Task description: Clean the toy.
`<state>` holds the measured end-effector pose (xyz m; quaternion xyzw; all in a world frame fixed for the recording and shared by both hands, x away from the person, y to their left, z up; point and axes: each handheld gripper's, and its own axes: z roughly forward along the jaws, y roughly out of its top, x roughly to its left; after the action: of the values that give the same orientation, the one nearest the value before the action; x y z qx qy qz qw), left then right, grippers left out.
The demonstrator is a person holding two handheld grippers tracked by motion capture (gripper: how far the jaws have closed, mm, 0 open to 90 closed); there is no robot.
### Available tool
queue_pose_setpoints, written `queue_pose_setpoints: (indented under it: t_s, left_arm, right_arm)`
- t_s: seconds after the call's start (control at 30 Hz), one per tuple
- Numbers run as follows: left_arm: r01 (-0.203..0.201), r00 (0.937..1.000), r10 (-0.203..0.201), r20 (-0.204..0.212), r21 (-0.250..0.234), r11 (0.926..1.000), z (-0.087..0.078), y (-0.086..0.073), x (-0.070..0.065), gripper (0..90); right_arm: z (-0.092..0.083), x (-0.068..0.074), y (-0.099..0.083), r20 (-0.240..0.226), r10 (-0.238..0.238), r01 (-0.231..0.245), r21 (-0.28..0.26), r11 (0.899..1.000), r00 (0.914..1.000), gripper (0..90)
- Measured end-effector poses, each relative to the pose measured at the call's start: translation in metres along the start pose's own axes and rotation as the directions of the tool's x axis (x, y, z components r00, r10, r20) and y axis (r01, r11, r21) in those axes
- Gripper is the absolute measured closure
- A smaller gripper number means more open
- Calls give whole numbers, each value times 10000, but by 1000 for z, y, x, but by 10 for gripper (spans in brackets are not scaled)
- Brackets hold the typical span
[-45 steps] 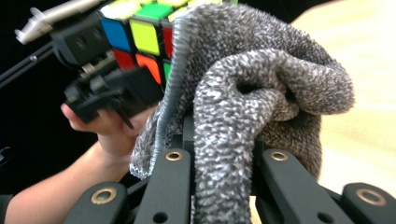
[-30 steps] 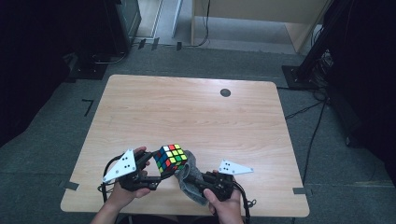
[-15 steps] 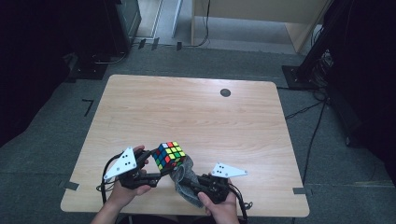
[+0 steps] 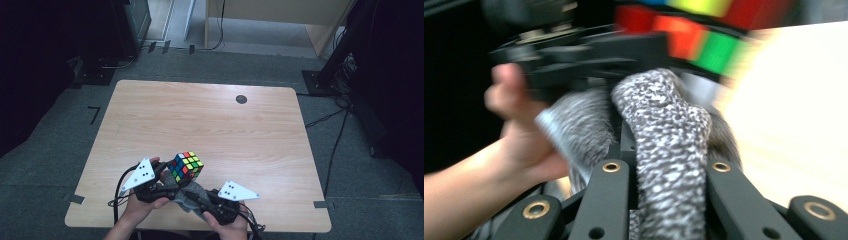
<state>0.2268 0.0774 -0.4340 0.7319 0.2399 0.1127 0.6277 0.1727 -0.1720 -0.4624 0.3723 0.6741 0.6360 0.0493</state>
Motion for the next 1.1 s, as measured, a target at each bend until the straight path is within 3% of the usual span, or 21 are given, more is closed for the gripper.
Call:
queue_pose_setpoints:
  t_s: [0.1, 0.2, 0.23, 0.3, 0.37, 0.47, 0.6, 0.67, 0.77, 0.83, 0.87, 0.93, 1.0, 1.1]
  left_arm:
    - [160, 9999, -160, -9, -225, 9996, -4, 2, 2, 339]
    - [72, 9999, -74, -138, -154, 9999, 0, 1, -2, 339]
    - [16, 10000, -16, -96, -27, 10000, 2, 0, -4, 339]
    - [-104, 9999, 103, 83, 98, 9999, 5, -2, -8, 339]
    - [-193, 9998, 192, 96, 79, 9998, 6, -1, -10, 339]
    - [13, 10000, -13, -17, -155, 9999, 2, 1, -6, 339]
    - [311, 9994, -315, -103, -419, 9986, -5, 4, 0, 339]
    - [428, 9991, -430, -38, -404, 9983, -3, 4, 0, 339]
    - [320, 9995, -319, 19, -166, 9994, 3, 1, -4, 339]
    - [203, 9998, -203, 47, -21, 9998, 6, 0, -7, 338]
    - [157, 9999, -157, 73, 5, 9999, 5, 0, -8, 339]
    - [232, 9997, -232, 21, -80, 9997, 4, 1, -7, 339]
    - [427, 9991, -426, 19, -245, 9988, 0, 2, -4, 339]
    - [517, 9986, -519, -66, -313, 9982, -4, 4, 1, 339]
  right_arm:
    - [-4, -6, 0, 449, 163, -155, -187, 9997, 9989, 805]
    - [5, 5, -3, -132, -76, 78, 91, 9999, 9999, 796]
    - [10, 12, -4, -392, -288, 297, 245, 9993, 9988, 793]
    - [16, 25, -6, -490, -869, 888, 382, 9953, 9950, 792]
    - [15, 26, -4, -191, -936, 941, 288, 9951, 9954, 793]
    - [6, 10, -2, 513, -323, 327, -62, 9994, 9982, 794]
    - [-5, -8, -2, 1588, 59, -15, -278, 9996, 9873, 798]
    - [-4, -7, -2, 1356, 161, -124, -285, 9995, 9906, 798]
    - [8, 11, -3, 421, -454, 443, 254, 9987, 9981, 789]
    - [14, 22, -5, 12, -913, 912, 433, 9949, 9958, 788]
    - [14, 25, -4, 26, -1031, 1029, 376, 9940, 9947, 788]
    - [10, 19, -2, 365, -857, 852, 165, 9962, 9956, 790]
    - [2, 4, -1, 846, -229, 229, 14, 9997, 9961, 790]
    - [-10, -19, 0, 2023, 21, 4, -125, 9999, 9793, 789]
